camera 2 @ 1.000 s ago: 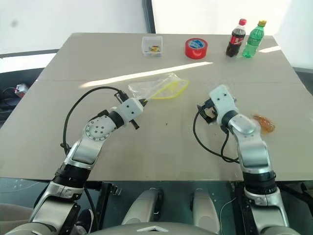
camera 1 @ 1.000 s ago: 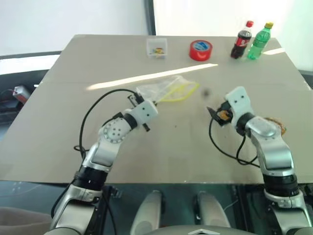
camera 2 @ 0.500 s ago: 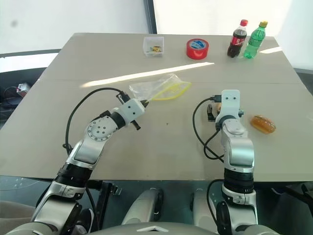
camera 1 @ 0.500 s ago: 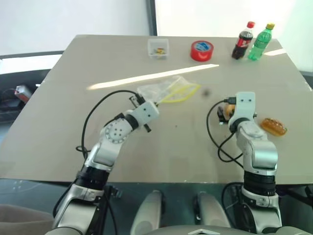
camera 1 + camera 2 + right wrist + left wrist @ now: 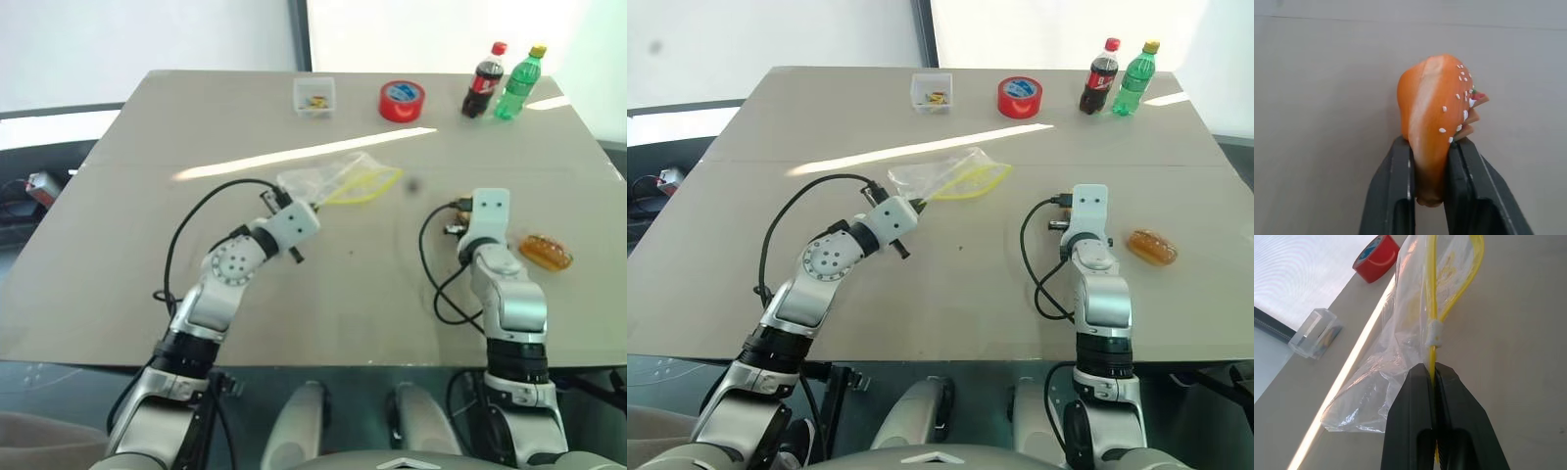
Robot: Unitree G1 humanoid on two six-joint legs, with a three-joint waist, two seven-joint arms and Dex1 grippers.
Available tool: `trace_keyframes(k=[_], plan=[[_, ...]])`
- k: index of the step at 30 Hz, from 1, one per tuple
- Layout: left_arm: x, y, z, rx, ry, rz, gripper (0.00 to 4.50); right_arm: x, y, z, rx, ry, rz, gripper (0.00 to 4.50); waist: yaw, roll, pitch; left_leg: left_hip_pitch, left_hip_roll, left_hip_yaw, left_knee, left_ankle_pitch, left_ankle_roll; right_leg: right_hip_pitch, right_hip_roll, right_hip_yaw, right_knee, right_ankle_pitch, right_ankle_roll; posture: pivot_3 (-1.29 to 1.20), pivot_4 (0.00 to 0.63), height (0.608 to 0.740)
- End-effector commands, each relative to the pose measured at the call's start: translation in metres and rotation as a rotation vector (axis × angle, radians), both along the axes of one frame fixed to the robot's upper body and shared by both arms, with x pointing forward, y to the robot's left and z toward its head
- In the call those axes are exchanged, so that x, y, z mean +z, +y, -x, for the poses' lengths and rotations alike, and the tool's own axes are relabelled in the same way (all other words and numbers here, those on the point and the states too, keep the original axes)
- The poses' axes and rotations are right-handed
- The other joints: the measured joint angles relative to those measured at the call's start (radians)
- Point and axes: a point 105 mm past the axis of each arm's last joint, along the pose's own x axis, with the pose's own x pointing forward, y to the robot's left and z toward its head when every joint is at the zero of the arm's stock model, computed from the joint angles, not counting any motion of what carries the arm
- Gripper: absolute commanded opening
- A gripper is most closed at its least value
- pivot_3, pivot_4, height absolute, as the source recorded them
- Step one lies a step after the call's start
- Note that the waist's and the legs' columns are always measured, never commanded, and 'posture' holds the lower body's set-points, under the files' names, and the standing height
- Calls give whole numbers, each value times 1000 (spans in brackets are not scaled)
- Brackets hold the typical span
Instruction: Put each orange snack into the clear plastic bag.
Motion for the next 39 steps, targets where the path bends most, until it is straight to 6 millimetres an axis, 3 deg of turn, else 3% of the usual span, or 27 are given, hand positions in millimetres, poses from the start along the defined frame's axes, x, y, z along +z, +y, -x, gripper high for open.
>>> trace_keyframes(k=[1,5,11,19,28,31,39], plan=[[9,-5,-1,-24,-36,-2,0,39,30,-2,232,-173,87,425,-1,0,0,0,0,0,0,0,0,0,0,0,0,0,0,0,150,740],[9,-6,-1,-27,-36,-1,0,50,68,14,561,-233,173,425,-12,0,0,0,0,0,0,0,0,0,0,0,0,0,0,0,150,740],[9,-9,-1,-36,-42,3,0,49,92,26,770,-234,240,425,-16,0,0,0,0,-1,0,0,0,1,0,-1,-1,0,0,0,150,740],[8,-23,10,-115,-53,-2,0,49,101,22,800,-220,245,425,-14,0,0,0,0,-1,0,0,0,0,0,-1,-1,0,0,0,150,740],[5,-33,21,-203,-48,-21,0,43,98,15,773,-179,250,425,-13,0,0,0,0,-1,0,0,0,0,0,-1,-1,0,0,0,150,740],[2,-36,24,-227,-42,-32,0,50,99,12,763,-191,232,425,-13,0,0,0,0,-1,0,0,0,0,0,-1,-1,0,0,0,150,740],[2,-50,27,-268,-26,8,0,51,110,-8,765,-174,266,425,-16,0,0,0,0,-1,0,0,0,0,0,-1,-1,0,0,0,150,740]])
